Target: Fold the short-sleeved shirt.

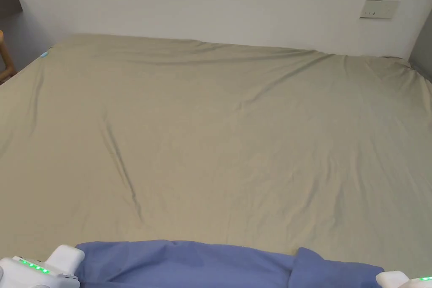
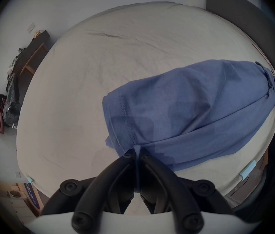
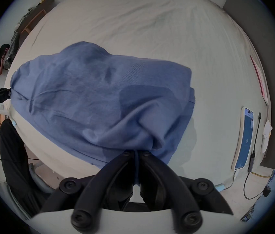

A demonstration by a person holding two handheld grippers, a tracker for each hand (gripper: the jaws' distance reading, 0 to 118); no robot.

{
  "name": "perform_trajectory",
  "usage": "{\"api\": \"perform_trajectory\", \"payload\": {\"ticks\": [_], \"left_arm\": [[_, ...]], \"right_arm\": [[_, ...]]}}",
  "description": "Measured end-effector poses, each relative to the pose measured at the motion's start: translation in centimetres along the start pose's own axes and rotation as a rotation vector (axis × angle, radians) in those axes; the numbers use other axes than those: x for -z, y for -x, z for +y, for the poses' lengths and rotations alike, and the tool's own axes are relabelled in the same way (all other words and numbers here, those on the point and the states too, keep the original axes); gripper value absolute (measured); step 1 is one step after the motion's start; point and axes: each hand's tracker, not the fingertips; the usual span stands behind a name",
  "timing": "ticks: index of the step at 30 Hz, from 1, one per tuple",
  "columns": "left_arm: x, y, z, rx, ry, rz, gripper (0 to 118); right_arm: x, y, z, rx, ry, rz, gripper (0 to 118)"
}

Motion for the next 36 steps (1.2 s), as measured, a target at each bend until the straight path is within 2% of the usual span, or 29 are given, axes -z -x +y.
{"api": "perform_trajectory", "payload": {"ticks": [2,4,5,6,7,8,9,12,14,20,22,23,26,27,28,29,30,32,34,36], "left_arm": [[0.2,0.2,0.4,0.005,0.015,-0.008,1],[-0.2,0.3,0.8,0.006,0.023,-0.016,12],[-0.3,0.3,0.8,0.011,0.021,-0.01,25],[-0.7,0.3,0.9,0.022,0.01,0.029,58],[-1.5,0.4,1.1,0.033,-0.013,0.079,84],[-2.3,0.5,1.4,0.027,-0.04,0.086,104],[-3.5,1.0,1.9,0.001,-0.065,0.056,111],[-8.1,1.6,3.9,-0.108,-0.232,0.064,110],[-11.7,1.7,5.4,-0.163,-0.385,0.073,110],[-24.3,-1.7,8.1,-0.27,-0.903,0.098,109],[-27.4,-3.6,8.4,-0.273,-1.012,0.095,101],[-28.4,-4.6,8.5,-0.274,-1.047,0.121,92],[-30.6,-7.9,8.4,-0.234,-1.146,0.217,51],[-30.7,-8.9,8.1,-0.238,-1.192,0.24,27],[-30.8,-9.6,7.8,-0.243,-1.23,0.252,13],[-31.0,-10.4,7.7,-0.245,-1.249,0.265,6],[-31.1,-11.1,7.9,-0.242,-1.231,0.28,3],[-30.9,-11.8,8.4,-0.217,-1.199,0.264,0],[-30.6,-12.2,8.6,-0.196,-1.191,0.178,0],[-30.4,-12.6,8.6,-0.187,-1.185,0.191,0]], "right_arm": [[0.3,0.4,0.2,-0.003,0.005,-0.02,7],[-0.4,0.5,0.5,-0.007,0.014,-0.032,14],[-0.8,0.4,0.5,-0.008,0.014,-0.036,25],[-1.5,0.2,0.6,-0.007,0.006,-0.045,57],[-2.6,0.1,0.8,-0.026,-0.017,-0.083,89],[-3.5,0.0,0.9,-0.043,-0.044,-0.119,110],[-5.2,-0.2,1.1,-0.054,-0.102,-0.142,114],[-11.1,0.1,2.2,-0.043,-0.318,-0.166,114],[-15.6,1.5,2.6,-0.048,-0.49,-0.18,114],[-26.2,8.7,1.9,-0.057,-1.026,-0.269,114],[-28.0,11.5,1.4,-0.042,-1.163,-0.329,114],[-28.6,12.5,1.1,-0.047,-1.199,-0.341,114],[-29.4,15.6,0.5,-0.053,-1.264,-0.32,108],[-29.5,16.5,0.2,-0.063,-1.273,-0.305,93],[-29.4,17.3,0.1,-0.077,-1.28,-0.297,71],[-29.2,18.0,0.1,-0.082,-1.285,-0.296,43],[-29.0,18.7,0.0,-0.083,-1.293,-0.303,9],[-28.7,19.6,-0.3,-0.074,-1.323,-0.32,4],[-28.6,19.6,-0.3,-0.082,-1.319,-0.298,2],[-28.5,19.7,-0.4,-0.069,-1.338,-0.314,2]]}}
